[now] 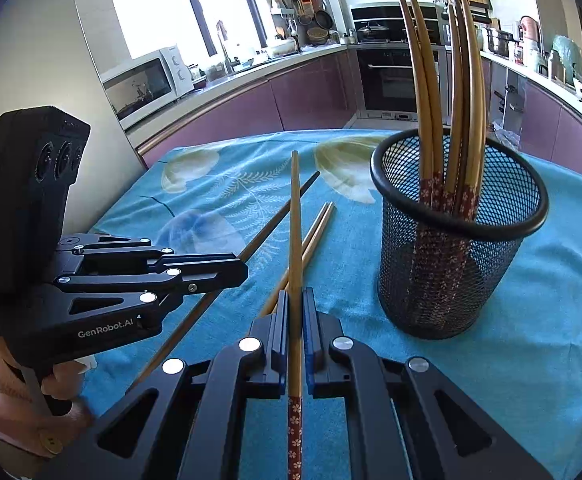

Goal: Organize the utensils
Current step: 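Lift both chopsticks upright and carry them above the mesh cup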

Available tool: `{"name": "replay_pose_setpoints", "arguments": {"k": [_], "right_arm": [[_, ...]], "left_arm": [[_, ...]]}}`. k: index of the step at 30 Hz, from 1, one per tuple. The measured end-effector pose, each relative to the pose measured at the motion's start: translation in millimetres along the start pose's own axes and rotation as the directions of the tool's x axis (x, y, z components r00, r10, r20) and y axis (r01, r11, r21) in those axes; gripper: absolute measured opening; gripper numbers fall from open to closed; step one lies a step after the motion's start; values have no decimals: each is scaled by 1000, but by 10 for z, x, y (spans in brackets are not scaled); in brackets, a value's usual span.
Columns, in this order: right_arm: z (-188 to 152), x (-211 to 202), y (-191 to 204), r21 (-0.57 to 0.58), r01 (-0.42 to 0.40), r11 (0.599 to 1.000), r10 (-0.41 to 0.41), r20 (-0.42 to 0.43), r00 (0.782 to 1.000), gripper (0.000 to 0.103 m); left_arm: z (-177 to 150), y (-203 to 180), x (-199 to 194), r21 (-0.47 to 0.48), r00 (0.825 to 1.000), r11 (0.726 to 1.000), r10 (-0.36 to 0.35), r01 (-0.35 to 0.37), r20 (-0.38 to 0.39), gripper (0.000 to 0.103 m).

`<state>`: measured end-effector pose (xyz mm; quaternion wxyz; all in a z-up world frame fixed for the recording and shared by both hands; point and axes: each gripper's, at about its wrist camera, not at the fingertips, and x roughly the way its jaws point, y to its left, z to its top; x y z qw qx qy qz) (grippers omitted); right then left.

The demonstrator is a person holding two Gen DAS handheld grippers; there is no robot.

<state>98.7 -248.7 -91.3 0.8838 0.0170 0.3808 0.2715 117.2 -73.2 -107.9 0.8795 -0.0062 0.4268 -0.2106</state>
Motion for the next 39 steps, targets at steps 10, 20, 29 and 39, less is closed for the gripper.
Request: {"name": "replay_pose_setpoints", "arguments": {"k": [10, 20, 29, 39], "right_arm": [[51, -257, -13, 1, 5, 1000, -5, 65, 998, 6], [108, -500, -77, 20, 3, 1000, -6, 134, 991, 6], [112, -646, -143, 25, -5, 1000, 0, 174, 985, 6], [161, -744, -212, 27, -4, 1000, -1, 206, 979, 6]], "left_arm": [[31, -15, -220, 5, 998, 999, -48, 48, 43, 8], [104, -56, -510, 28, 988, 993, -117, 115, 100, 8], [162, -44, -690, 31, 976, 985, -171, 168, 134, 7], [204, -30, -801, 39, 960, 975, -220, 217, 171, 8]]}}
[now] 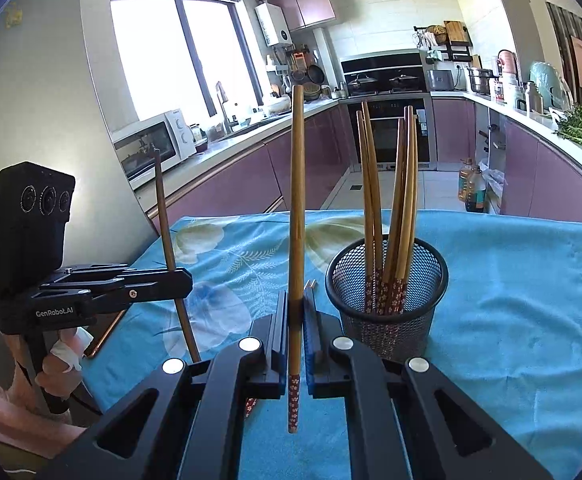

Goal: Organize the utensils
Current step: 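Lift both chopsticks upright and carry them above the mesh cup, then lower both chopsticks into the mesh cup and open both grippers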

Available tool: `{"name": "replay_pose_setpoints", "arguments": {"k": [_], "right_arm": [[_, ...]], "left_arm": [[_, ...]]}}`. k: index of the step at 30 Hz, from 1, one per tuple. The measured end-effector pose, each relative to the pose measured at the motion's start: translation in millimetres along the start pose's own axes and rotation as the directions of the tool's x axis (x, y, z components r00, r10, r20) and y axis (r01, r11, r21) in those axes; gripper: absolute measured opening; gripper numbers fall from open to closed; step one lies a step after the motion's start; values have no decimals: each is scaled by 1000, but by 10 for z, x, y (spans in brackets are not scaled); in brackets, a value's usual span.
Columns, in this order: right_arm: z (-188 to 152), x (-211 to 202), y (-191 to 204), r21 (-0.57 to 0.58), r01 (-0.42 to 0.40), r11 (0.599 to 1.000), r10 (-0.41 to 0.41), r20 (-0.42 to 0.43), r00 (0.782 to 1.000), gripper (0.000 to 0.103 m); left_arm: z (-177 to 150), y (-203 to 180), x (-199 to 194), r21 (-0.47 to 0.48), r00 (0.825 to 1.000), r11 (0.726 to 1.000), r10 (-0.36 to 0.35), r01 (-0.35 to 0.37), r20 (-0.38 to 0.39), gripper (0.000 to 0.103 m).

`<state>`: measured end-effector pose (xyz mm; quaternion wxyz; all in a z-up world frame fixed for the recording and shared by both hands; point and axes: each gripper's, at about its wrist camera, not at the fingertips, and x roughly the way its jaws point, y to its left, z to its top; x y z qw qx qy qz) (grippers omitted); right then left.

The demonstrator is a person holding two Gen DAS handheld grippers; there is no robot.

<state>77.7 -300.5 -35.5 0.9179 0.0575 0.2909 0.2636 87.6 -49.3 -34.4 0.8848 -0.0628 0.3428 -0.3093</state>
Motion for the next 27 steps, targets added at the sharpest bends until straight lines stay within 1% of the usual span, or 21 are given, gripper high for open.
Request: {"name": "replay_pose_setpoints", "arguments": {"k": [10, 20, 27], "right_arm": [[43, -41, -7, -5, 9, 1000, -9, 24, 1000, 6], [77, -54, 39, -13, 13, 1000, -12, 41, 999, 6], [131, -73, 19, -19, 19, 1000, -18, 54, 998, 6]], "left_arm": [[96, -78, -16, 16, 999, 1000, -18, 17, 27, 7], [172, -181, 98, 40, 1000, 999, -4, 3, 28, 8], [226, -279, 108, 71, 999, 997, 5, -7, 35, 7]]}}
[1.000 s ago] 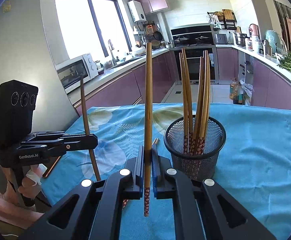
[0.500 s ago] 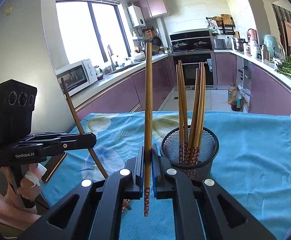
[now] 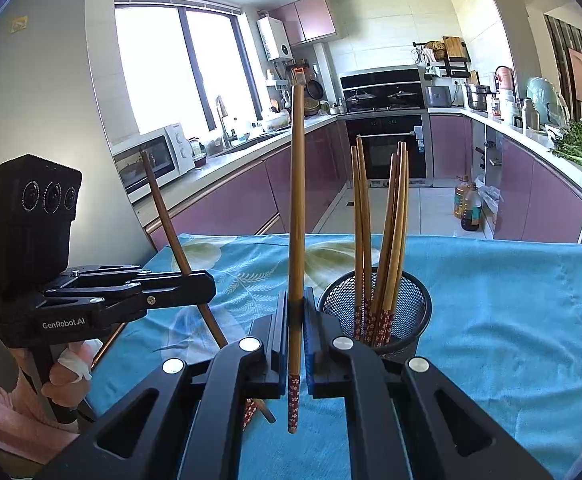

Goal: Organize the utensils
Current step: 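Lower both chopsticks into the mesh cup and open both grippers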

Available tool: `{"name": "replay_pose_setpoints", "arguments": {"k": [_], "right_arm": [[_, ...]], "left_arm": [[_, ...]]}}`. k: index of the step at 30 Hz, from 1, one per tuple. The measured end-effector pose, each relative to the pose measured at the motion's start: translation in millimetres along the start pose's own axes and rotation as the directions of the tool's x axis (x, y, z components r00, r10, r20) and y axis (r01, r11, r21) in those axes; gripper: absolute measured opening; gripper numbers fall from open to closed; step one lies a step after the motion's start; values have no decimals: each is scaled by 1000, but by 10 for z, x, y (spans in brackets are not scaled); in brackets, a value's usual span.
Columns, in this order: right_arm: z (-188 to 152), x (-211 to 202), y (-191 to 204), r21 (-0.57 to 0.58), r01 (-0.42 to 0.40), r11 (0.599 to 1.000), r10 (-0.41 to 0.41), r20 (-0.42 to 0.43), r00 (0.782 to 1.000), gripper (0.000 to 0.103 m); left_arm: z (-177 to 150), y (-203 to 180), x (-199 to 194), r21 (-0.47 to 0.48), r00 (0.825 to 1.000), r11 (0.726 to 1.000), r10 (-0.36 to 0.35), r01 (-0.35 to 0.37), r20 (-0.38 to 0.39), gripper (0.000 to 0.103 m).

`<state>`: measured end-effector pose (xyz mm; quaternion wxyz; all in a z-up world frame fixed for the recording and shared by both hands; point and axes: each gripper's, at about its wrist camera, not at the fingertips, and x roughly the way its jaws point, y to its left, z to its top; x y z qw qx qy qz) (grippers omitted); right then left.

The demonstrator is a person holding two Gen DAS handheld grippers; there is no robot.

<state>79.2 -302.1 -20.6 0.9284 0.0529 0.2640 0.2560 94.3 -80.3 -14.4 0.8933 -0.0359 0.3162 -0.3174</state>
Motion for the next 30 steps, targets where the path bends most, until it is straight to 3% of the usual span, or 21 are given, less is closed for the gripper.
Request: {"name": "replay_pose_setpoints", "arguments": {"k": [30], "right_arm": [[514, -208, -77, -55, 53, 997, -45, 134, 990, 6]], "left_arm": [[650, -300, -102, 84, 992, 996, -40, 30, 120, 8]]}}
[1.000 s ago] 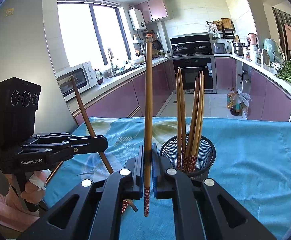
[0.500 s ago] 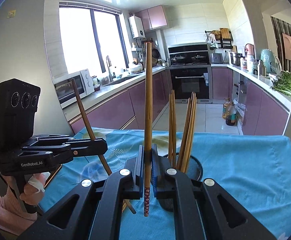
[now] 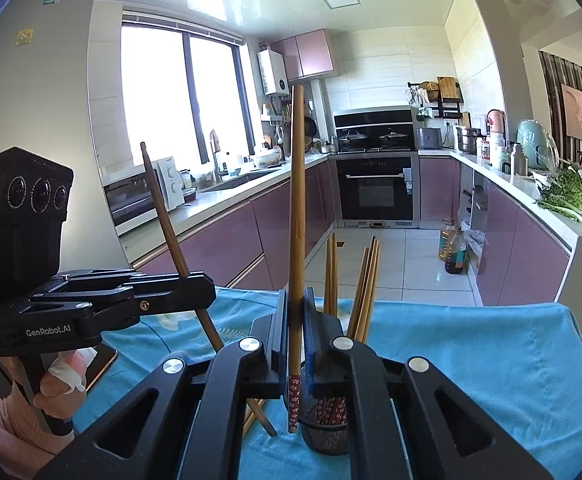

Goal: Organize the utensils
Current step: 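Lower both chopsticks into the mesh cup and open both grippers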

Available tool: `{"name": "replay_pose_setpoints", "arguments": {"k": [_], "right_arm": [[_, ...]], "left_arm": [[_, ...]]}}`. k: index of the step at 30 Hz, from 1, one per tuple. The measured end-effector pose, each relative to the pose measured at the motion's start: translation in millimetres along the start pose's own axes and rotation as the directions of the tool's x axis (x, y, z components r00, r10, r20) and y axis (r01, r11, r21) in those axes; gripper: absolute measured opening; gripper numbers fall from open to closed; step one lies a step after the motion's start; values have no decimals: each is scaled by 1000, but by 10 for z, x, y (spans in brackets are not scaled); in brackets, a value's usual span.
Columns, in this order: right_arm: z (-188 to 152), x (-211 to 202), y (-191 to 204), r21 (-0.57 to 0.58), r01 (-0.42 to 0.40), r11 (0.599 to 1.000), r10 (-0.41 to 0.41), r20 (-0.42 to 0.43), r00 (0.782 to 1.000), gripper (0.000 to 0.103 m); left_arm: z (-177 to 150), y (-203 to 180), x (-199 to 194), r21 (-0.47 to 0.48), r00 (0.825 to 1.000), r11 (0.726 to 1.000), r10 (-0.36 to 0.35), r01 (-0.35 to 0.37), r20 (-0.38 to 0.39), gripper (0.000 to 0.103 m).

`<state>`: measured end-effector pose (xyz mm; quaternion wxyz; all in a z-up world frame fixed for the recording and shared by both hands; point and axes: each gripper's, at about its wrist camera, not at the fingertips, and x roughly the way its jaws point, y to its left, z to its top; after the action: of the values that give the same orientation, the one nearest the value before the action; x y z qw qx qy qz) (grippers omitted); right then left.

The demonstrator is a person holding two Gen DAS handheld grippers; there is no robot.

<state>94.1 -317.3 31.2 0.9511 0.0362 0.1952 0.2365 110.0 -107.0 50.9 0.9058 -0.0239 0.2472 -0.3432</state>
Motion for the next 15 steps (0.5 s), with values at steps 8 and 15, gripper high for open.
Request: {"name": "replay_pose_setpoints", "arguments": {"k": [8, 15], "right_arm": [[68, 15, -41, -1, 0, 1000, 0, 16, 1000, 6], [49, 165, -114, 18, 14, 1000, -14, -2, 1000, 6]], "left_arm": [[180, -116, 34, 35, 999, 999, 10, -11, 34, 7], [192, -161, 179, 52, 998, 997, 60, -61, 30, 7]]}}
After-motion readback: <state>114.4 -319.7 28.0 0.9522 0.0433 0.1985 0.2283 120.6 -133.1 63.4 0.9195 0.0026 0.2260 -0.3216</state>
